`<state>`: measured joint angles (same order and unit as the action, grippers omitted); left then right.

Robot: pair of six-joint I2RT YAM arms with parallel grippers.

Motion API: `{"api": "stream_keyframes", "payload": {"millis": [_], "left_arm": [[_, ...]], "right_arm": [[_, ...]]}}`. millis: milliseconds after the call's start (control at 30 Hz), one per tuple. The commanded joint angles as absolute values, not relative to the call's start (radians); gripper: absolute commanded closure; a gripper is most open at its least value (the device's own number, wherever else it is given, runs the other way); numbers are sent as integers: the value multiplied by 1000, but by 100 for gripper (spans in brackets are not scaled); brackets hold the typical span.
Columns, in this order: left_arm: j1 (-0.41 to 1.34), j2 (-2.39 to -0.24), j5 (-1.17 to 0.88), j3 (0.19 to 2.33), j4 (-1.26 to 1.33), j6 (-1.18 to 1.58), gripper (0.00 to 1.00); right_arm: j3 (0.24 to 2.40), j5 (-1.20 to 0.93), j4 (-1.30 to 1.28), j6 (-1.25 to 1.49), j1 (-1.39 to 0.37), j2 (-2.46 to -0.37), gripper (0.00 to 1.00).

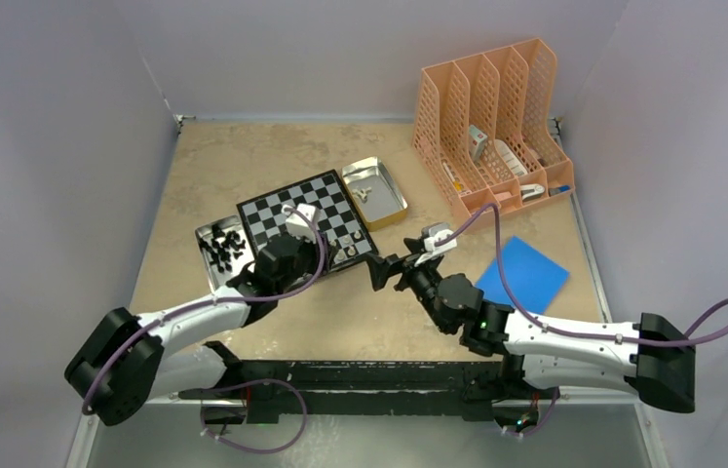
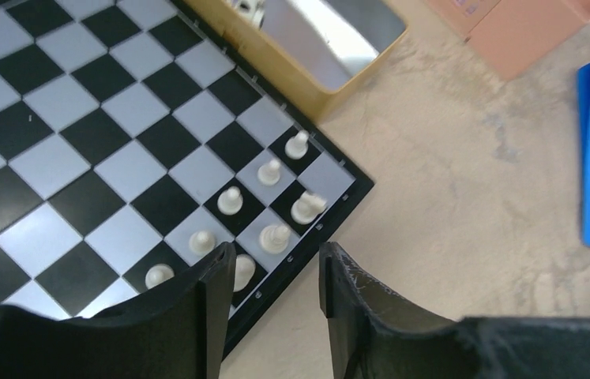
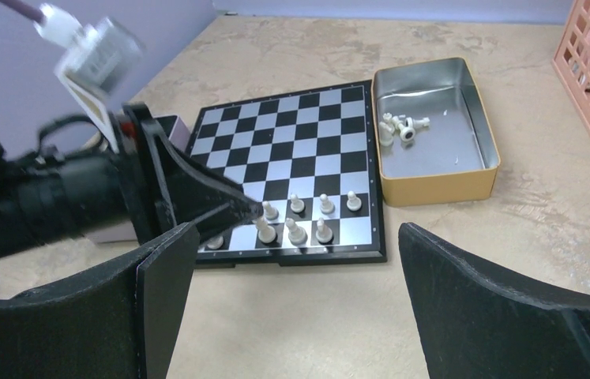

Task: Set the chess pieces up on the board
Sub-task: Place the chess piece on the chessboard, then pick up the chess piece from the storage box.

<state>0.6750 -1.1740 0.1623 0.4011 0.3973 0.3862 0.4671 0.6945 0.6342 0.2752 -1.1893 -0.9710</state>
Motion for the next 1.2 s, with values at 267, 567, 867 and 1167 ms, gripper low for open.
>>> {"api": "stream_keyframes", "payload": {"millis": [267,567,867,1167], "left_arm": [[678,-864,35,526,125,425,38],[678,-620,-42,639,-191,479,31],[678,-593,-21,806,-488,331,31],[678,-537,-65,767,-494,310,31]], "right_arm": [[641,701,545,407,-1185,-1020,1],[838,560,472,370,-1007,-1179,2],[1019,398,457,335,-779,-1484,22],[1337,384,308,498,-659,-1870,50]]}}
